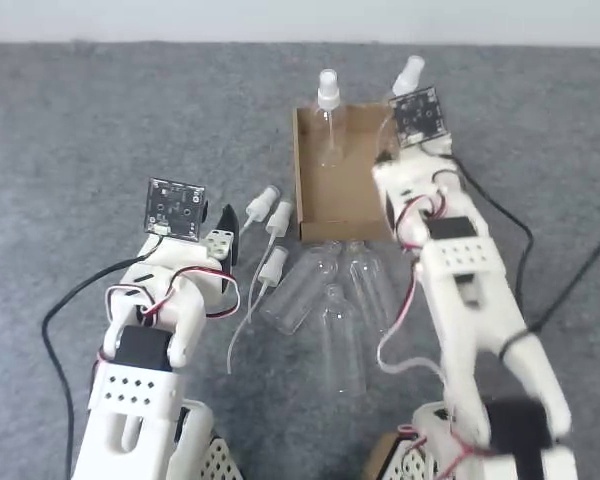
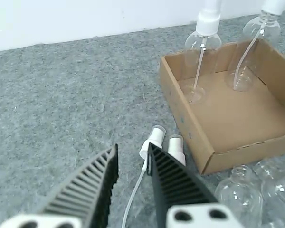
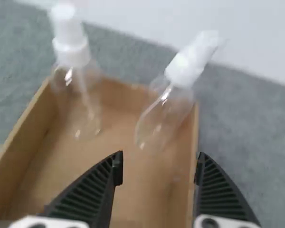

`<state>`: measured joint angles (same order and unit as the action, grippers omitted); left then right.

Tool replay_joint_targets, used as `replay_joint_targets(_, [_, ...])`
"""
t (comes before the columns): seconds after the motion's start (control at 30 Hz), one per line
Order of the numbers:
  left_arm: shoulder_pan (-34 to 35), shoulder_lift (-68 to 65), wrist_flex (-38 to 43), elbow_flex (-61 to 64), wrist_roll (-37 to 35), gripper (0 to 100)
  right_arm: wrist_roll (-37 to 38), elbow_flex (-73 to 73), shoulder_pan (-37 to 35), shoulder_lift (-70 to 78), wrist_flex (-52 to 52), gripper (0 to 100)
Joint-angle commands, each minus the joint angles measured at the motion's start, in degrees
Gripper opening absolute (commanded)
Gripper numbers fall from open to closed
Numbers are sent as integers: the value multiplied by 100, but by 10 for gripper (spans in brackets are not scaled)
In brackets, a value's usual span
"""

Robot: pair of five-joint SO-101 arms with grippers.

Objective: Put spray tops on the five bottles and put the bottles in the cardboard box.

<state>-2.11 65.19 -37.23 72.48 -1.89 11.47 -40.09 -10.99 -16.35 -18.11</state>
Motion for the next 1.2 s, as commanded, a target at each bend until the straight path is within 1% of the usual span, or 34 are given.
replay_joint_targets(0.0, [-18,-62,114,-127,9,90,-316,-35,-505,-1429,-2246,194])
replay_joint_targets(0.1, [18,-62,114,-127,9,89,-1292,-35,-927,-1965,-3618,194])
replay_joint_targets(0.17, [26,-44,114,-127,9,89,-1749,-35,-1156,-2193,-4277,194])
replay_joint_targets(0.23, [26,-62,114,-127,9,88,-1793,-35,-1314,-2255,-4734,194])
replay_joint_targets(0.33, [26,-62,114,-127,9,88,-1837,-79,-1508,-2158,-5059,196])
replay_joint_targets(0.43, [26,-53,114,-127,9,88,-1855,-229,-1587,-1921,-5165,198])
replay_joint_targets(0.7, [26,-62,114,-127,9,88,-1855,-466,-1525,-1042,-5138,198])
replay_joint_targets(0.77, [26,-62,114,-127,9,88,-1855,-475,-1341,-857,-4971,198])
replay_joint_targets(0.9, [26,-62,114,-127,9,88,-1820,-475,-637,-444,-4646,195])
replay_joint_targets(1.0, [26,-62,114,-127,9,88,-1802,-475,-286,-145,-4629,194])
replay_joint_targets(1.07, [26,-62,114,-127,9,88,-1802,-475,-277,57,-4611,194])
replay_joint_targets(1.17, [26,-53,114,-127,9,88,-1802,-475,-453,303,-4611,194])
